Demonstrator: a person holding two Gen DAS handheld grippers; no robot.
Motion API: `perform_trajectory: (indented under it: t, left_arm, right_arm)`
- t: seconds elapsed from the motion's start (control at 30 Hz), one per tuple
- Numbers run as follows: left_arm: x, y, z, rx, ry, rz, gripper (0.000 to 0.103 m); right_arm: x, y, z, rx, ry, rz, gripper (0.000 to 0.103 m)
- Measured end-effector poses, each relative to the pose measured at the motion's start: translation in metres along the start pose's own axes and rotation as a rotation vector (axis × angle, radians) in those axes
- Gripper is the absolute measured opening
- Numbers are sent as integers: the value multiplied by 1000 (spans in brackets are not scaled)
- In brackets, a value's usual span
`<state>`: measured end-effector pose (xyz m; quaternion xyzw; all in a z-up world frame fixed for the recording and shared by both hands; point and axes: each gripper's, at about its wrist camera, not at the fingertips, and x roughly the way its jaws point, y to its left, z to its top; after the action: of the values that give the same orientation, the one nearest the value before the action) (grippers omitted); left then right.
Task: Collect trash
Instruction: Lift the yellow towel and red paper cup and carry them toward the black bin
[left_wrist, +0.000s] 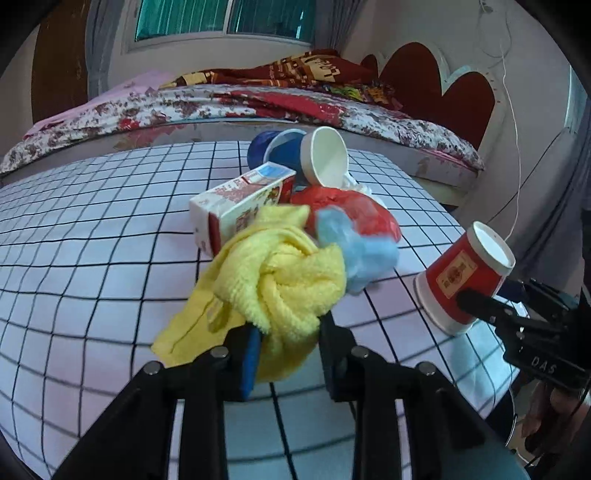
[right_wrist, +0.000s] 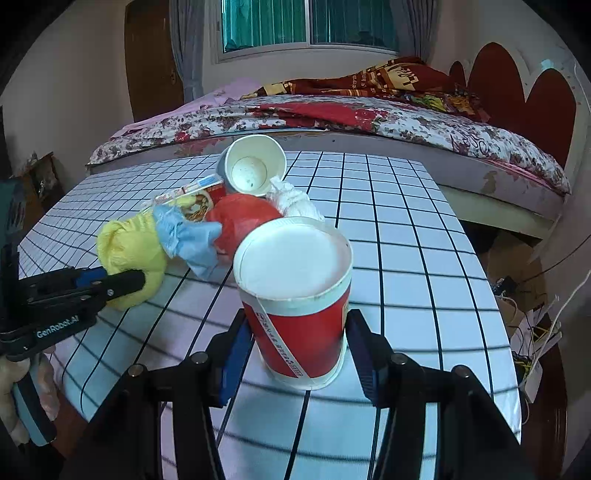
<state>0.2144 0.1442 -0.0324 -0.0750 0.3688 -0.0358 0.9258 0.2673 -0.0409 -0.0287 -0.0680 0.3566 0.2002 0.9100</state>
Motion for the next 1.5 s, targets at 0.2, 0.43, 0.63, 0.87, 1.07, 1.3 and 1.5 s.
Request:
perform_trajectory:
  t: [0.2, 0.43, 0.63, 0.87, 1.07, 1.3, 1.5]
  left_arm:
    - [-18, 3, -11, -17, -42, -4, 27]
    - [-39, -2, -21, -22, -102, -8, 25]
    - [-61, -10, -22, -1, -152, -15, 25]
    - [-73, -36, -28, 57, -159, -65, 25]
    - [-80, -69, -35, 100, -156, -117, 25]
    - [-86, -112, -42, 169, -152, -179, 25]
    - [-86, -147, -49, 230, -138, -228, 25]
  right_arm:
    - [-19, 3, -11, 8, -20, 5, 54]
    - [-44, 5, -18, 10, -69, 7, 52]
    - [-68, 5, -21, 6, -110, -5, 52]
    - [-104, -7, -34, 39, -156, -35, 52]
    - [-136, -27, -53, 74, -172, -65, 52]
    - [-168, -53, -75, 117, -194, -108, 52]
    - [-190, -79, -97, 154, -200, -150, 52]
